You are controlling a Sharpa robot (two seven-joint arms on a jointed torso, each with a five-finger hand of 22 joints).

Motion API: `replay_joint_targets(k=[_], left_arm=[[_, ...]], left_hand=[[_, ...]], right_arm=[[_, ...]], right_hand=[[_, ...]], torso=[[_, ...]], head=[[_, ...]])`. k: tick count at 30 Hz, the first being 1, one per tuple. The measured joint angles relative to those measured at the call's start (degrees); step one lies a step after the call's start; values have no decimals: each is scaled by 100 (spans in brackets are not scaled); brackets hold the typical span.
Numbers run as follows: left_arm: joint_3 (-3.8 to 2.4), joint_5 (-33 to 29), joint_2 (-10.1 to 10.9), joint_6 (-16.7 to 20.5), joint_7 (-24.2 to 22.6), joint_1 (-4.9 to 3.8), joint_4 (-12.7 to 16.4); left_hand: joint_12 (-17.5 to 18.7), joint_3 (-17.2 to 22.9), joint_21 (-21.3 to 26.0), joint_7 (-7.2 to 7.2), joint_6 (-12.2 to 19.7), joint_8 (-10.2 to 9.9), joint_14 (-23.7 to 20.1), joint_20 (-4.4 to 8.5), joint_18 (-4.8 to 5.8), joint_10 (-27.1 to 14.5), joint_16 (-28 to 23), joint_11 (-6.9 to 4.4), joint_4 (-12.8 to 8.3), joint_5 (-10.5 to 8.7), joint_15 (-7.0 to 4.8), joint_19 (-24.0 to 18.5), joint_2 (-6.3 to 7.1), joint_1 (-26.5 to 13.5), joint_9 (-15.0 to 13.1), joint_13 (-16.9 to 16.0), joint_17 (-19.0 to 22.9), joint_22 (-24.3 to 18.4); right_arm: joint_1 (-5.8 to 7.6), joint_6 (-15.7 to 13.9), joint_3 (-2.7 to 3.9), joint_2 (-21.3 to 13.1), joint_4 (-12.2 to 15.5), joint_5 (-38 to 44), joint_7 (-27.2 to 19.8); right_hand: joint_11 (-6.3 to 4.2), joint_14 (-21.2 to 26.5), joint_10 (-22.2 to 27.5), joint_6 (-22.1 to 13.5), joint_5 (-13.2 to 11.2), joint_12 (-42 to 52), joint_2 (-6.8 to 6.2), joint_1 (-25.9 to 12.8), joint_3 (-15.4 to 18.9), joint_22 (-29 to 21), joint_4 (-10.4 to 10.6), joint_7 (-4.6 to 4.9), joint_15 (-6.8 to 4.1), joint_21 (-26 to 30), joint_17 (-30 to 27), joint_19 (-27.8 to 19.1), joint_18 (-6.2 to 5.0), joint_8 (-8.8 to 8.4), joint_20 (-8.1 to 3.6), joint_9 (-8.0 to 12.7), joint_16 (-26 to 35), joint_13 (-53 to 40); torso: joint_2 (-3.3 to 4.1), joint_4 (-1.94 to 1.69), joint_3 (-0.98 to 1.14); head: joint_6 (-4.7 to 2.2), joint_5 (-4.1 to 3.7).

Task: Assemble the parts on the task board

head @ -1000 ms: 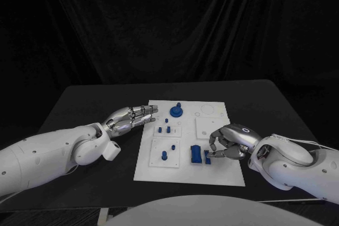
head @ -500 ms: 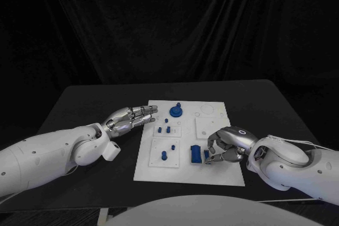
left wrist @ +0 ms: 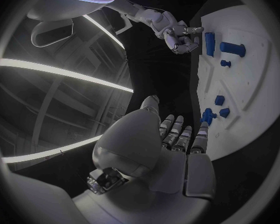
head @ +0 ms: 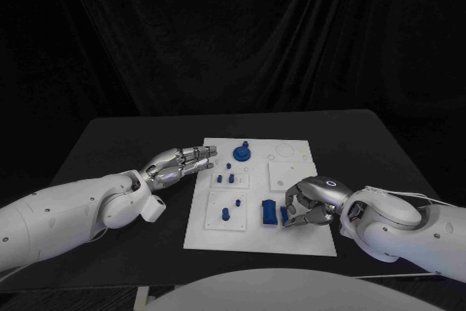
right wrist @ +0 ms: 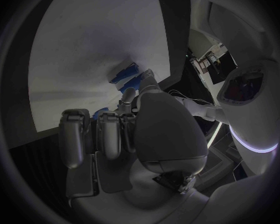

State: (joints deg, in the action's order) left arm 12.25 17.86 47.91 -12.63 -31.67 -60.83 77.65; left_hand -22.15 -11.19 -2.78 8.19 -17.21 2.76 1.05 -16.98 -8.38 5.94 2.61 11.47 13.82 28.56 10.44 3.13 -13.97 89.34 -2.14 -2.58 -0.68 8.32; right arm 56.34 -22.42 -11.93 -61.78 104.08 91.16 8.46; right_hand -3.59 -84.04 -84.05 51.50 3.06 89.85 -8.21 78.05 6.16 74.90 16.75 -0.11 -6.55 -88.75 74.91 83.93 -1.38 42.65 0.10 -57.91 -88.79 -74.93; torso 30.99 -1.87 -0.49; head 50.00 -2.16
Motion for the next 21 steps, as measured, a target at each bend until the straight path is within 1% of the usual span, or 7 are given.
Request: replay_joint_targets(k=[6, 10, 11, 14, 15, 17, 21], left_arm=[[0, 0, -2, -1, 5, 12, -3], [0, 0, -3, -2, 7, 21, -4], [0, 0, -3, -2, 7, 23, -4], [0, 0, -3, -2, 8, 30, -5], [0, 0, -3, -2, 8, 34, -6], [0, 0, -4, -3, 8, 39, -7], [0, 0, -4, -3, 8, 49, -8]], left_hand=[[0, 0, 0, 0, 0, 0, 0, 0, 0, 0, 0, 0, 0, 0, 0, 0, 0, 0, 0, 0, 0, 0], [1, 0, 0, 0, 0, 0, 0, 0, 0, 0, 0, 0, 0, 0, 0, 0, 0, 0, 0, 0, 0, 0], [1, 0, 0, 0, 0, 0, 0, 0, 0, 0, 0, 0, 0, 0, 0, 0, 0, 0, 0, 0, 0, 0], [1, 16, 0, 0, 0, 0, 0, 0, 0, 0, 0, 0, -16, 0, 0, 0, 0, 0, 0, 1, 0, 0], [1, 16, 0, 0, 0, 0, 0, 0, 0, 0, 0, 0, -16, 0, 0, 0, 0, 0, 0, 1, 0, 0], [1, 16, 0, 0, 0, 0, 0, 0, 0, 0, 0, 0, -16, 0, 0, 0, 0, 0, 1, 1, 1, 0], [1, 16, 0, 0, 0, 0, 0, 0, 0, 0, 0, 0, -16, 0, 0, 0, 0, 0, 1, 1, 1, 0]], right_arm=[[-1, 61, 0, 14, -16, 3, 35], [-2, 83, 0, 32, -26, 6, 59], [-2, 86, 0, 36, -29, 9, 65], [-3, 92, 0, 50, -39, 28, 92], [-3, 92, 0, 55, -43, 37, 104], [-4, 92, 0, 62, -51, 50, 124], [-6, 92, 0, 81, -67, 73, 172]], right_hand=[[0, 0, 0, 0, 0, 0, 2, 2, 0, 0, 0, 0, 0, 0, 0, 0, 0, 22, 0, -8, 0, 0], [0, 0, 0, -44, 0, 0, 99, 99, 0, 5, 0, 4, 0, 0, 0, 0, 0, 22, 0, -26, 0, 1], [0, 0, 0, -44, 9, 0, 117, 162, -2, 5, -2, 3, 0, 12, 0, 0, 1, 52, 0, -32, 0, 1], [0, 0, 0, -62, 139, 0, 181, 226, -49, 5, -15, 22, 0, 24, 0, 0, 0, 57, 0, -41, 0, 1], [0, 0, 0, -82, 184, 0, 193, 238, -49, 4, -15, 2, 0, 24, 0, 0, 0, 57, 0, -49, 0, 1], [1, 0, 0, -82, 264, 0, 249, 294, -73, 4, -39, 1, 0, 24, 0, 0, 0, 72, 0, -50, 0, 1], [1, 0, 0, -103, 266, 0, 259, 363, -89, 4, -55, 21, 0, 24, 0, 0, 0, 82, 0, -58, 0, 1]], torso=[[0, -1, 0], [0, -1, 0], [0, -1, 0], [0, -1, 0], [0, -1, 0], [-1, -1, 0], [-1, -1, 0]], head=[[0, 0], [0, 0], [0, 3], [0, 8], [0, 9], [0, 12], [0, 15]])
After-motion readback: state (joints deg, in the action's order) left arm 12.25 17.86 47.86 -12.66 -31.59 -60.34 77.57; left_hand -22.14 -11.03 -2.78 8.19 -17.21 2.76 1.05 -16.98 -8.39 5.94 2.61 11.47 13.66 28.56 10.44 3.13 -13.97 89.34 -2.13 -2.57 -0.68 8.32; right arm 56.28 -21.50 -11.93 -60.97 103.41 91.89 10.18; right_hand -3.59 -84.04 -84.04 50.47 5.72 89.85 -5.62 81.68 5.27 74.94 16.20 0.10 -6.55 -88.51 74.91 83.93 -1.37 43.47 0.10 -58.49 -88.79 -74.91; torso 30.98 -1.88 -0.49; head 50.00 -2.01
